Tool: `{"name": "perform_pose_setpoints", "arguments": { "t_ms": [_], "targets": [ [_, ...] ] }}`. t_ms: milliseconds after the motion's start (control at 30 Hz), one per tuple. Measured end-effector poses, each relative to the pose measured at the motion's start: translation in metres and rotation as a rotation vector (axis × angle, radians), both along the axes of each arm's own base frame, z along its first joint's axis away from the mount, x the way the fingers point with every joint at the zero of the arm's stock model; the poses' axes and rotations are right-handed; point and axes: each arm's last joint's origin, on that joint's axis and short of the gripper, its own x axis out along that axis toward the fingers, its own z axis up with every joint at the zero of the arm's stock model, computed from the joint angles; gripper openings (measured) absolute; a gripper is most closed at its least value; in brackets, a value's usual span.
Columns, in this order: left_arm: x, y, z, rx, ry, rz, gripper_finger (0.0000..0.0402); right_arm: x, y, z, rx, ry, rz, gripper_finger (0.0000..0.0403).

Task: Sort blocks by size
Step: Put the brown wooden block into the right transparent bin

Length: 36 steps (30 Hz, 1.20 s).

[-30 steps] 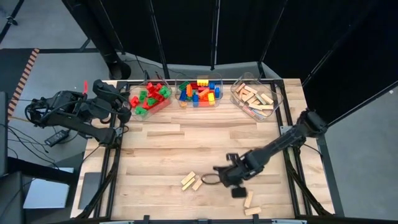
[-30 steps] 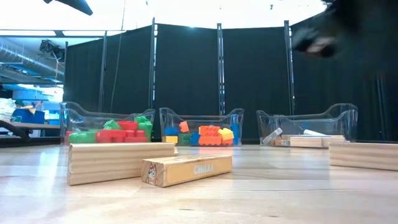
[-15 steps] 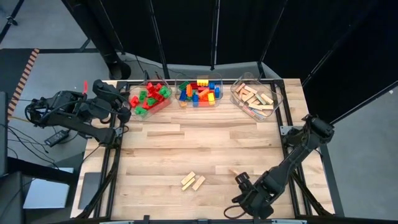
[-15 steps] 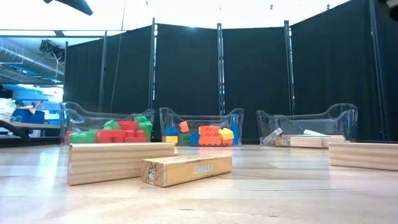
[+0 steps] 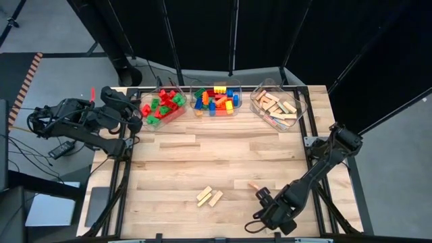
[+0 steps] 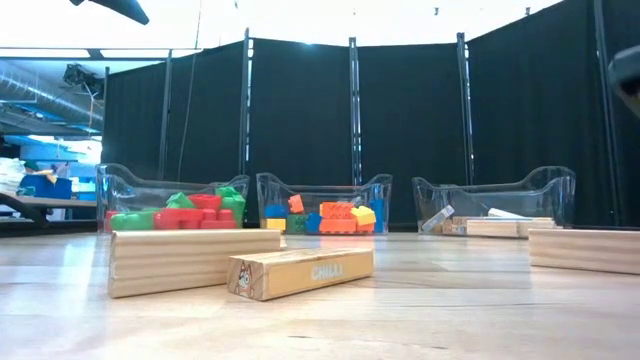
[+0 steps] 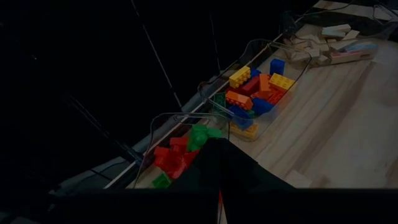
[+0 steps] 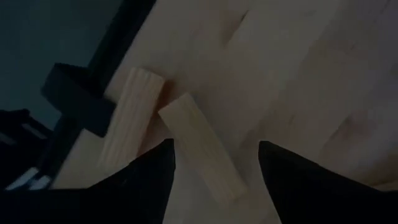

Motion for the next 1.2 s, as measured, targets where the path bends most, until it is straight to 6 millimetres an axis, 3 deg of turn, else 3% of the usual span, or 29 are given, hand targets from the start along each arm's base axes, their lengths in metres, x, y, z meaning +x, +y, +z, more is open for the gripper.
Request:
{"name": "perform_pose_setpoints", "arguments": {
  "t_ms": [533,633,800,1000,1200],
  "targets": [
    [0.0,0.0,0.0,0.0,0.0,0.0,0.0004,-0.016,-0.011,-0.038,0.007,-0.026,0.095,0.023],
    [0.0,0.0,0.0,0.0,0.0,0.0,0.0004,-0.016,-0.014,-0.039,-0.027,-0.042,0.077,0.0206],
    [0.0,0.0,0.0,0.0,0.0,0.0,0.0004,-0.012,-0.021,-0.04,-0.035,-0.024,0.053,0.0118],
    [0.0,0.0,0.0,0.0,0.0,0.0,0.0004,-0.002,-0.025,-0.034,-0.016,0.01,-0.008,0.0115],
    [0.0,0.0,0.0,0.0,0.0,0.001,0.0004,0.018,-0.046,-0.025,-0.101,0.017,-0.281,0.0115]
  ]
}}
